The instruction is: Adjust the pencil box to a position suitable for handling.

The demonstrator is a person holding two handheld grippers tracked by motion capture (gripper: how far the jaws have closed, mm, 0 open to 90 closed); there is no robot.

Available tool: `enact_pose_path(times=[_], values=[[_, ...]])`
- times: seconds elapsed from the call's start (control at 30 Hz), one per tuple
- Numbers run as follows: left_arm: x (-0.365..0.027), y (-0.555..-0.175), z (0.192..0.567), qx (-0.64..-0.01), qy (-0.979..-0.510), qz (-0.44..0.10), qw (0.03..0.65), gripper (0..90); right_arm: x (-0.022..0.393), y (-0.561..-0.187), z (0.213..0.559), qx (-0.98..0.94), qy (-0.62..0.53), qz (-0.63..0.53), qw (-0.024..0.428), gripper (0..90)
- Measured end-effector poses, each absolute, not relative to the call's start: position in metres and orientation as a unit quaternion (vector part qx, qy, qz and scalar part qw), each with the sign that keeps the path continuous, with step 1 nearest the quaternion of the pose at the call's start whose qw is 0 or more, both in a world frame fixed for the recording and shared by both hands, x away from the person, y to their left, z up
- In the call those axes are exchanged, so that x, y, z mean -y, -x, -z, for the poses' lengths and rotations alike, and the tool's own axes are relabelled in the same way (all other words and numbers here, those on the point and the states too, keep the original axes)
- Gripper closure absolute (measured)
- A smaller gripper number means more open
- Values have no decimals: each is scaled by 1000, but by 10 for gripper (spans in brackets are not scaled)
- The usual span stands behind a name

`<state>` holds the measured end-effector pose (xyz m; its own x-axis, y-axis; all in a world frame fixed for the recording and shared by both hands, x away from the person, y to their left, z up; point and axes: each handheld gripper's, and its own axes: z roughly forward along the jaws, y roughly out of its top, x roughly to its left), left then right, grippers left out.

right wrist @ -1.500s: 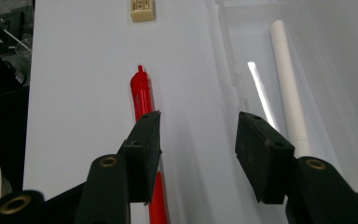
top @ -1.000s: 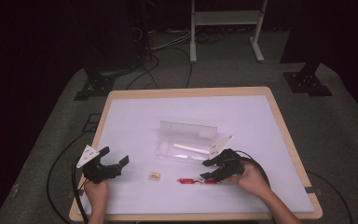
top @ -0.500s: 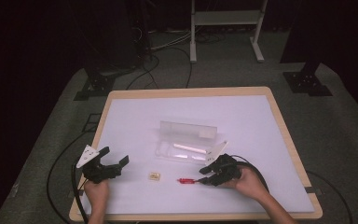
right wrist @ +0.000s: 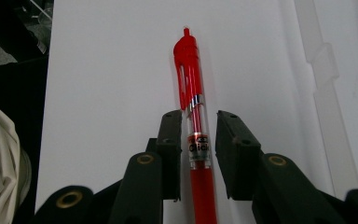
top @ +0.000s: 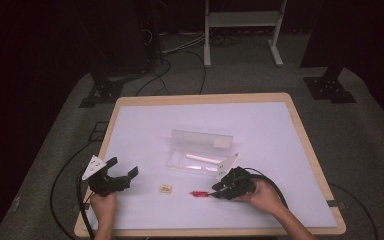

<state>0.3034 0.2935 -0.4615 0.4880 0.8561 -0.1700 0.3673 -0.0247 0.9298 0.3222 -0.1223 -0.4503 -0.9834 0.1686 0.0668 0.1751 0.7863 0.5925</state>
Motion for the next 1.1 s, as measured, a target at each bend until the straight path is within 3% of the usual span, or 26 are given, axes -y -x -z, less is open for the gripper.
enact_pose_path(times=[0.47, 1.1], values=[[-294, -303, 461, -451, -677, -229, 534, 0, 119, -325, 457, 948, 86, 305, 9, 778], [-294, -303, 461, -451, -678, -229, 534, 0, 123, -329, 440, 945, 87, 316, -2, 789]])
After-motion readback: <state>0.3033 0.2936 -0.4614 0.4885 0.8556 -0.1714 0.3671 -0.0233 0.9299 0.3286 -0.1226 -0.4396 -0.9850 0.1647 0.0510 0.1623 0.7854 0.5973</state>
